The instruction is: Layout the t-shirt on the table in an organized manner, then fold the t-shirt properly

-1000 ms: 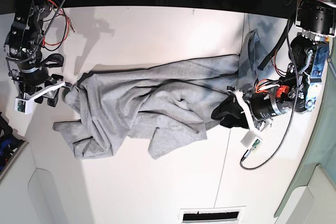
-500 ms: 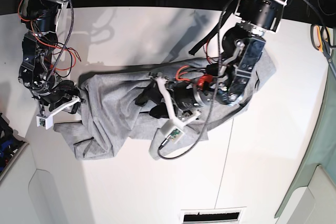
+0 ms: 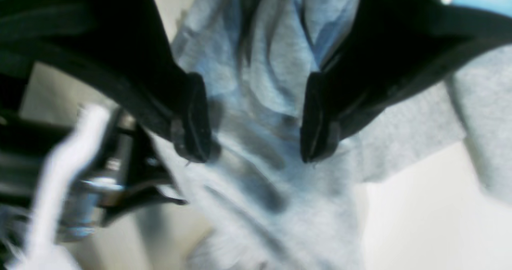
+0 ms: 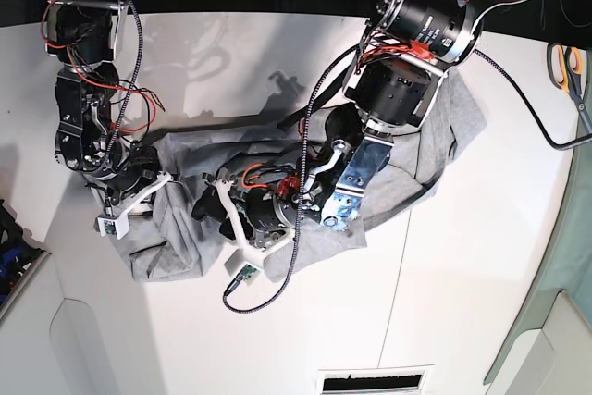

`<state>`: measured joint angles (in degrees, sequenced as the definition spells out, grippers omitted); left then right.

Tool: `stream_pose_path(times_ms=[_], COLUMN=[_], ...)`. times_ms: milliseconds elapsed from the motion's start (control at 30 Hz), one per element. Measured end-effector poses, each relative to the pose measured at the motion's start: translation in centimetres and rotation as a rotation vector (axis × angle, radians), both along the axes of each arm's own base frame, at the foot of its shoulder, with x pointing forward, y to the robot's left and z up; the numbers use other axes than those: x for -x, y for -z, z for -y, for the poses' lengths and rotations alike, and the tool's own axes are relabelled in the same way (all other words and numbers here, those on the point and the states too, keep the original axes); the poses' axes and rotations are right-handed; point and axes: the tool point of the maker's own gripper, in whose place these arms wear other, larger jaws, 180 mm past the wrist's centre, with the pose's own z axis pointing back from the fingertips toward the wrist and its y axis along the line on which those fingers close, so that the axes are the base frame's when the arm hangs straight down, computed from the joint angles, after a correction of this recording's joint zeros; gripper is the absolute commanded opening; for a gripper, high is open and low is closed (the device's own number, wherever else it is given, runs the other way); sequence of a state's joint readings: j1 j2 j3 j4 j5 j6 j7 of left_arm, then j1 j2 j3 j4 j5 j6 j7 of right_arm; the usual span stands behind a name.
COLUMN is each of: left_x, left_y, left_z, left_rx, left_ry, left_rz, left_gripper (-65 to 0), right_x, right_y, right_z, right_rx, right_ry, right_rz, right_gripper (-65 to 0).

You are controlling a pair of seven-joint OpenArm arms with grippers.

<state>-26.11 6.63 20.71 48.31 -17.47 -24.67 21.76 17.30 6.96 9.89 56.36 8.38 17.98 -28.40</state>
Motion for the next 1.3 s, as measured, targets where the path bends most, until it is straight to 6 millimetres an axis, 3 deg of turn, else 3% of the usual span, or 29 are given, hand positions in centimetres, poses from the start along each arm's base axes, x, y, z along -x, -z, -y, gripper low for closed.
stream_pose_path(times_ms=[267,567,633,933,1067,1300], left_x=[-1.0,-0.7,-0.7,0.4,0.7,1.7], left_y=[0.2,-0.2,-0.3,0.1,0.2,0.5], left_z=[-0.3,1.1,1.2,1.6,1.9,2.2], left_rx=[-0.009,0.017,0.019,0.018,0.020,0.020], left_ry=[-0.018,-0.009,-0.008,0.047,0.069,0.112], left_rz=[0.025,0.021,0.021,-0.003,-0.010,-0.055], left_gripper=[-25.9,-27.0,-30.0,-30.0,-25.4,-25.5], right_x=[3.8,7.8,8.0,8.1,8.1,8.1], right_y=[1.3,0.2,0.1,0.1,0.1,0.1], right_z=[-2.1,-3.2,-3.2,-3.5,-3.5,-3.6], right_rx=[-0.096,-0.136,-0.135,-0.149,-0.149,-0.152], right_ry=[0.016,-0.019,-0.024,-0.026,-0.026,-0.026], right_rz=[-0.004,0.021,0.024,0.015,0.015,0.015], right_gripper=[-65.0,-65.0,-65.0,-65.0,-65.0,-65.0])
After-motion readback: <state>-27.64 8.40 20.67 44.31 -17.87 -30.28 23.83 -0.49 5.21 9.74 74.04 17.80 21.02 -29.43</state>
